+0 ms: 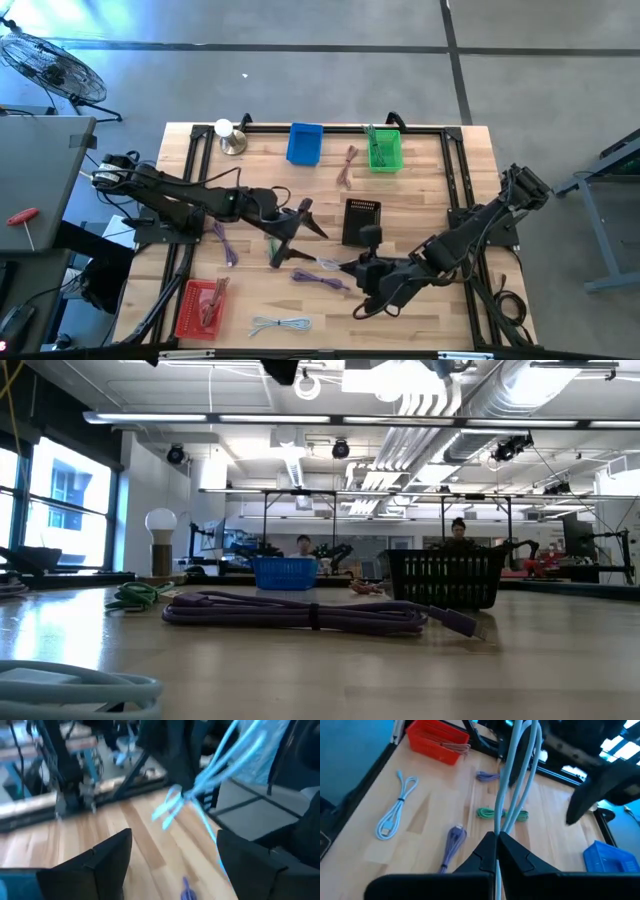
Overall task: Pick & Place USB Port
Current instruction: Put the right white charger cable into the blue bin
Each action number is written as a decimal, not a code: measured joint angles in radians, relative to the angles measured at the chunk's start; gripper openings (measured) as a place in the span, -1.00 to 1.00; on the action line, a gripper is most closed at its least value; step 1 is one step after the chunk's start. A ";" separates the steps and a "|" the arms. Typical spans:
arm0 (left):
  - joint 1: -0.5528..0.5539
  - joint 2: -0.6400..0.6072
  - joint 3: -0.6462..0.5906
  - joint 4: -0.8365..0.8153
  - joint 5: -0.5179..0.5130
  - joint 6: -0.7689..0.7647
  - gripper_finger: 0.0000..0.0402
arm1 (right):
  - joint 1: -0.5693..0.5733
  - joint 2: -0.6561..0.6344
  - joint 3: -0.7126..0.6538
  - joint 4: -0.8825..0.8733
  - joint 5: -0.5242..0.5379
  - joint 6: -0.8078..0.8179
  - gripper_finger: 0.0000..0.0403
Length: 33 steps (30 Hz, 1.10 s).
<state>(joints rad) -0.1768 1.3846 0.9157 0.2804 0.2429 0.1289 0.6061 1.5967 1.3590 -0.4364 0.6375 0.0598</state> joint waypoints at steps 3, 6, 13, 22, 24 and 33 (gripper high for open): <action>0.000 0.000 0.000 0.075 0.060 0.003 0.45 | -0.022 0.000 0.000 0.001 -0.013 -0.001 -1.00; 0.000 0.000 0.000 0.128 0.101 0.003 0.45 | -0.047 0.000 0.000 0.001 -0.044 -0.001 -1.00; 0.000 0.009 0.000 0.139 0.087 -0.002 0.45 | -0.094 0.000 0.001 0.008 -0.097 -0.016 -1.00; 0.000 0.009 0.000 0.166 0.055 0.005 0.23 | -0.137 0.012 0.002 0.058 -0.179 -0.041 -1.00; 0.000 0.009 0.000 0.165 0.050 0.025 0.01 | -0.141 0.012 0.002 0.055 -0.181 -0.042 -1.00; -0.002 0.009 0.000 0.165 -0.078 0.075 -0.92 | -0.144 0.016 0.002 0.053 -0.200 -0.008 -0.99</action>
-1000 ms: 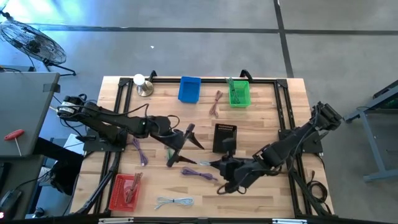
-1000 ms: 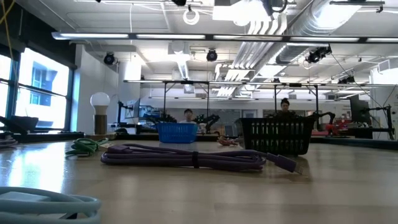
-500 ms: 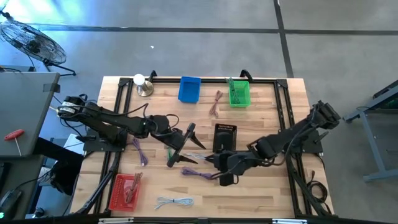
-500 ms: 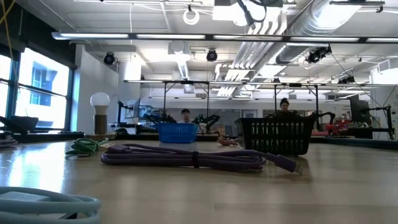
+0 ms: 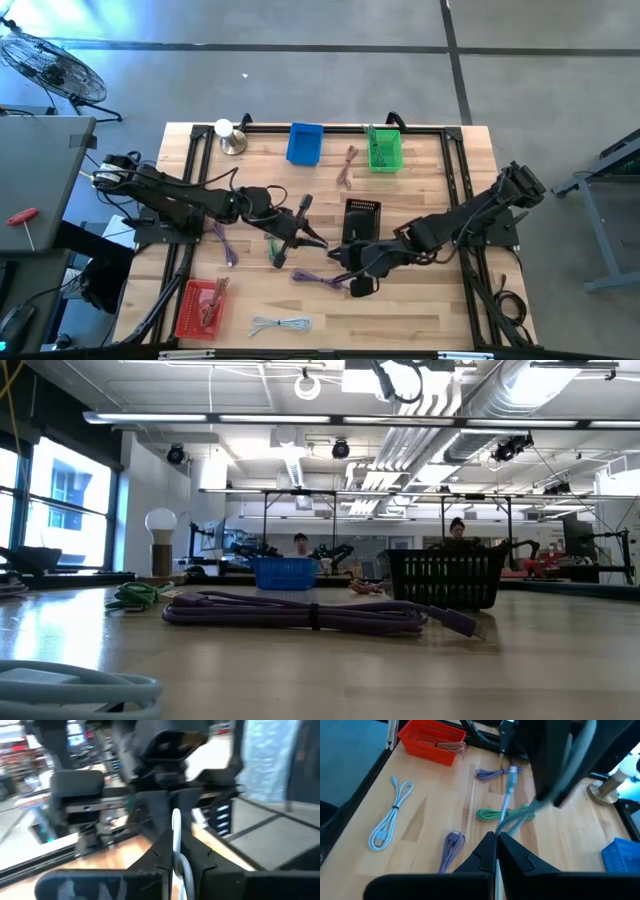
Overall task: Pick & Place USB Port
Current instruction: Put the right white charger cable into the blue bin
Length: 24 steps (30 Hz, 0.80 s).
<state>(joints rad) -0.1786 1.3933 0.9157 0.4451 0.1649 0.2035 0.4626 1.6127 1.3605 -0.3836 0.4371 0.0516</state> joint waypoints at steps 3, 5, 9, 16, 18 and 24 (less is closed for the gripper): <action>0.000 0.000 0.000 -0.008 -0.033 0.001 -0.97 | -0.001 0.000 0.000 0.000 -0.021 0.043 -0.95; 0.000 0.000 -0.001 -0.010 -0.032 -0.001 -0.96 | -0.001 0.000 0.000 -0.002 -0.040 0.053 -0.89; 0.001 0.000 -0.001 -0.018 -0.041 0.000 -0.98 | 0.000 0.000 0.000 -0.020 -0.054 0.071 -0.74; 0.002 0.000 -0.001 -0.080 -0.080 -0.008 -0.98 | -0.006 -0.009 0.000 -0.088 -0.066 0.135 -0.48; 0.002 -0.006 -0.001 -0.116 -0.144 -0.014 -0.99 | -0.006 -0.017 0.000 -0.109 -0.036 0.167 -0.44; 0.002 -0.046 -0.002 -0.225 -0.462 0.040 -0.99 | -0.003 -0.058 0.000 -0.283 0.098 0.318 -0.42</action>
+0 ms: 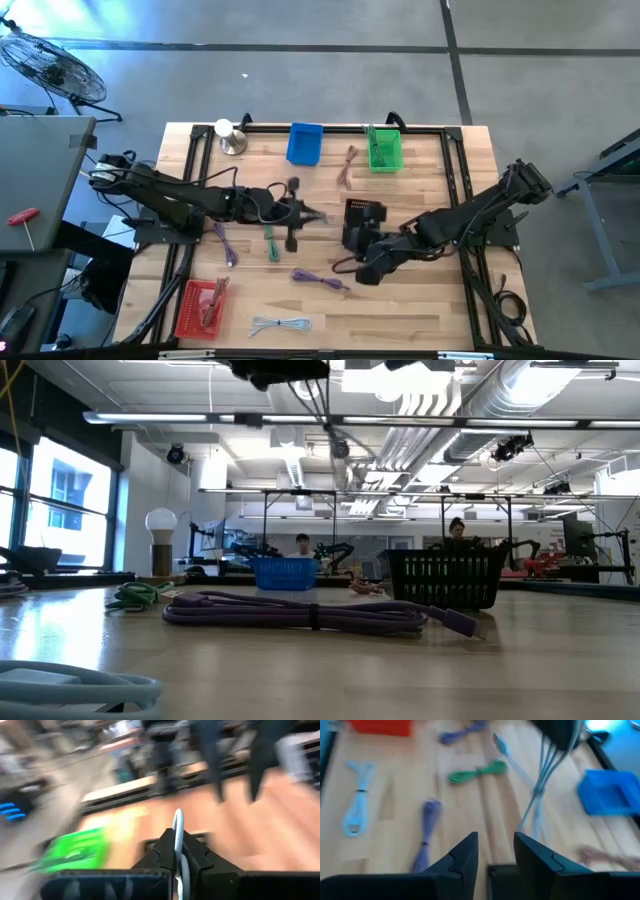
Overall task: Pick & Place USB Port
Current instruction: Put the right white charger cable into the blue bin
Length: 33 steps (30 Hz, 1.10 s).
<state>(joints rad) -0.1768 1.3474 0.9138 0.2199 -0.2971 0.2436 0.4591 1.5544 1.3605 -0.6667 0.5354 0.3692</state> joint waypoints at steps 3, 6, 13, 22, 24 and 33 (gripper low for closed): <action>0.001 -0.028 0.000 -0.040 -0.203 0.039 -0.99 | 0.001 -0.018 0.000 -0.095 0.045 0.091 -0.43; 0.014 -0.047 0.002 -0.037 -0.335 0.116 -0.99 | 0.006 -0.029 0.000 -0.186 0.069 0.162 -0.44; 0.170 -0.064 0.001 -0.047 -0.364 0.250 -0.99 | 0.006 -0.031 0.000 -0.349 0.157 0.233 -0.44; 0.542 -0.054 0.001 -0.066 -0.070 0.166 -1.00 | -0.008 -0.031 0.000 -0.398 0.300 0.188 -0.44; 0.602 -0.042 0.002 -0.051 -0.008 0.137 -1.00 | -0.017 -0.031 0.000 -0.398 0.302 0.179 -0.44; 0.745 0.061 0.001 -0.071 0.177 0.092 -1.00 | -0.064 -0.031 0.000 -0.398 0.300 0.143 -0.44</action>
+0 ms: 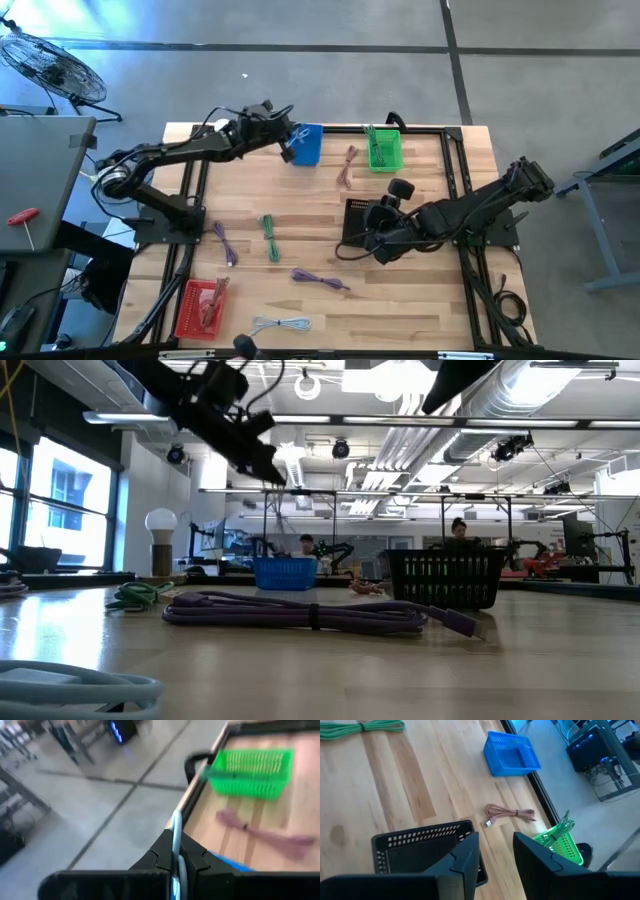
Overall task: Pick & Place USB Port
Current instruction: Put the right white charger cable into the blue bin
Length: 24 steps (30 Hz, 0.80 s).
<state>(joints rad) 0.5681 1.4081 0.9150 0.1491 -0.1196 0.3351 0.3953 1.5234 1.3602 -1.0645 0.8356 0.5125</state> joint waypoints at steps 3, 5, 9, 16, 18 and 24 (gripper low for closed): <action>0.007 0.052 0.000 0.032 -0.003 0.009 -1.00 | -0.015 0.000 0.000 0.000 -0.005 0.000 -0.44; 0.015 0.083 0.000 0.087 -0.001 0.027 -1.00 | -0.024 0.000 0.000 0.000 -0.018 0.000 -0.44; 0.015 0.126 0.000 0.179 -0.009 0.037 -1.00 | -0.031 0.000 0.000 0.000 -0.056 0.002 -0.44; 0.015 0.175 0.001 0.196 -0.074 0.081 -1.00 | -0.031 0.000 0.000 0.001 -0.076 0.006 -0.44; 0.015 0.192 0.001 0.196 -0.074 0.080 -1.00 | -0.031 0.000 0.000 0.001 -0.082 0.006 -0.44; 0.015 0.249 0.001 0.192 -0.080 0.080 -1.00 | -0.031 0.000 0.000 0.006 -0.079 0.006 -0.44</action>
<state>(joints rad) 0.5835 1.6568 0.9157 0.3406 -0.1991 0.4156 0.3645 1.5234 1.3602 -1.0583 0.7561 0.5190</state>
